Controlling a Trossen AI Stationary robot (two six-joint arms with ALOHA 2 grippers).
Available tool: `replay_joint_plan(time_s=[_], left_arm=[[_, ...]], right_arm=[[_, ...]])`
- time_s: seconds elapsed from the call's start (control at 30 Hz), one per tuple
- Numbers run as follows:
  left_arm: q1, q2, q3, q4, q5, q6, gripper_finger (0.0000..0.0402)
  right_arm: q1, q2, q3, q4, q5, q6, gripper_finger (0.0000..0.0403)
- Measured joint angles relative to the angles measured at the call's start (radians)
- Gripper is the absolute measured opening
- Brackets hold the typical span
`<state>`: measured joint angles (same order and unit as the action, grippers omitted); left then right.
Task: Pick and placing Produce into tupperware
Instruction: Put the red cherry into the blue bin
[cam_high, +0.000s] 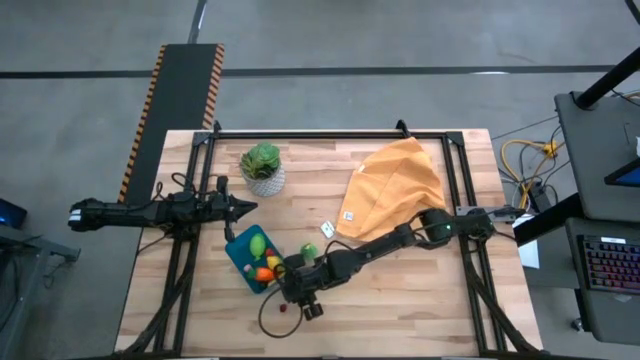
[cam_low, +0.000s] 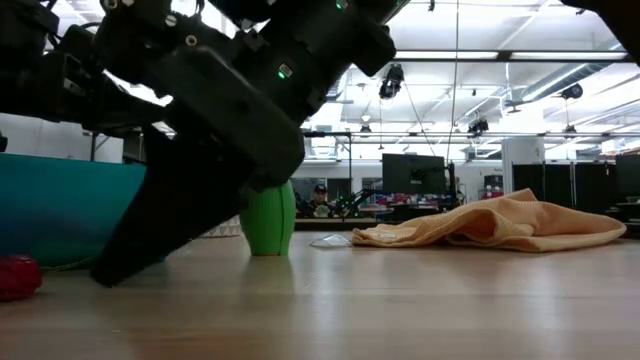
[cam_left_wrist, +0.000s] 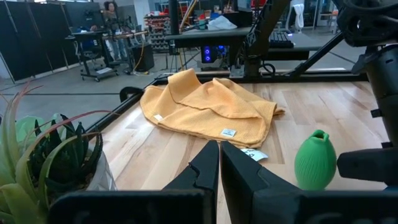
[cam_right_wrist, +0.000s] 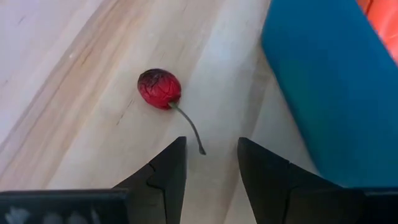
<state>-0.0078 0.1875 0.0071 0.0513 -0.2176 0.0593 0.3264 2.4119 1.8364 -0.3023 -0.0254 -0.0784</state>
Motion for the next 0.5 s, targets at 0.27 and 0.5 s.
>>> replay_joint_plan(time_s=[0.27,0.5], left_arm=[[0.0,0.0,0.0,0.0,0.0,0.0,0.0],[0.0,0.0,0.0,0.0,0.0,0.0,0.0]], right_arm=[[0.0,0.0,0.018,0.003,0.0,0.0,0.0137],[0.0,0.0,0.014,0.001,-0.027,0.015,0.0131]])
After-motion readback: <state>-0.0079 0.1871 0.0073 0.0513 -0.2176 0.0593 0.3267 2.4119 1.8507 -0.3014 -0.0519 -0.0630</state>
